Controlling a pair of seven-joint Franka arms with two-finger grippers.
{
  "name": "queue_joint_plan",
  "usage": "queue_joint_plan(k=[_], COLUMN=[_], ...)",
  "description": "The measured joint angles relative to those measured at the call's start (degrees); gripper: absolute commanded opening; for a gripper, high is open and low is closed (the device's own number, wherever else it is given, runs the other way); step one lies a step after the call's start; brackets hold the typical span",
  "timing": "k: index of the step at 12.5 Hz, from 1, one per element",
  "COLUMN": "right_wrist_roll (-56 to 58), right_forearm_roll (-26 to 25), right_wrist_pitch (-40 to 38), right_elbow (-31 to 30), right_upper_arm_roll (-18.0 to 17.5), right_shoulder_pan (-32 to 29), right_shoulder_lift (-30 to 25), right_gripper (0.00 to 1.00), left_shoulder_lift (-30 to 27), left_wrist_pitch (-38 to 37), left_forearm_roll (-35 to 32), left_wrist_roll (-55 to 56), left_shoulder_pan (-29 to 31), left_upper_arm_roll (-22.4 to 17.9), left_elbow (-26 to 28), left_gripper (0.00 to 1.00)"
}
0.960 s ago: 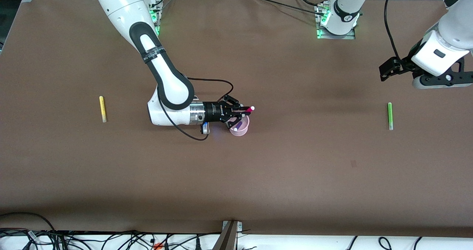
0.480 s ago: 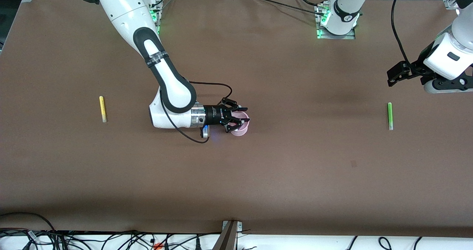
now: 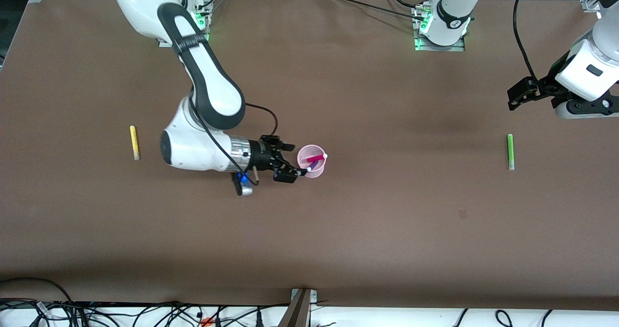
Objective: Organize pens into pink holder with both arms
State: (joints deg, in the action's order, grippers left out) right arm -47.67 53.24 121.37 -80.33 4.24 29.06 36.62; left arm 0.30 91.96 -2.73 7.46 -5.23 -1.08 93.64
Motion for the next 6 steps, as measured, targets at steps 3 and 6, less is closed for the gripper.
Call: queue_joint_plan(k=[3,6], right_wrist_roll=[4.1,12.9], right_forearm_roll=[-15.3,-28.8], right_wrist_pitch=[-2.4,-13.8], right_elbow=[-2.0,-7.3], right_upper_arm_roll=[2.6,5.6], right_shoulder_pan=[-0.3,-0.2], right_shoulder_lift=[-7.3,-17.8], right_gripper=[1.00,1.00], left_shoulder_lift=[-0.1,-0.1], left_wrist_pitch=[-0.5,-0.7], left_forearm_roll=[0.0,0.1], left_wrist_roll=[0.0,0.0], left_shoulder_pan=[-0.2,-0.5], left_upper_arm_roll=[0.0,0.0], left_elbow=[0.0,0.0], left_gripper=[1.00,1.00])
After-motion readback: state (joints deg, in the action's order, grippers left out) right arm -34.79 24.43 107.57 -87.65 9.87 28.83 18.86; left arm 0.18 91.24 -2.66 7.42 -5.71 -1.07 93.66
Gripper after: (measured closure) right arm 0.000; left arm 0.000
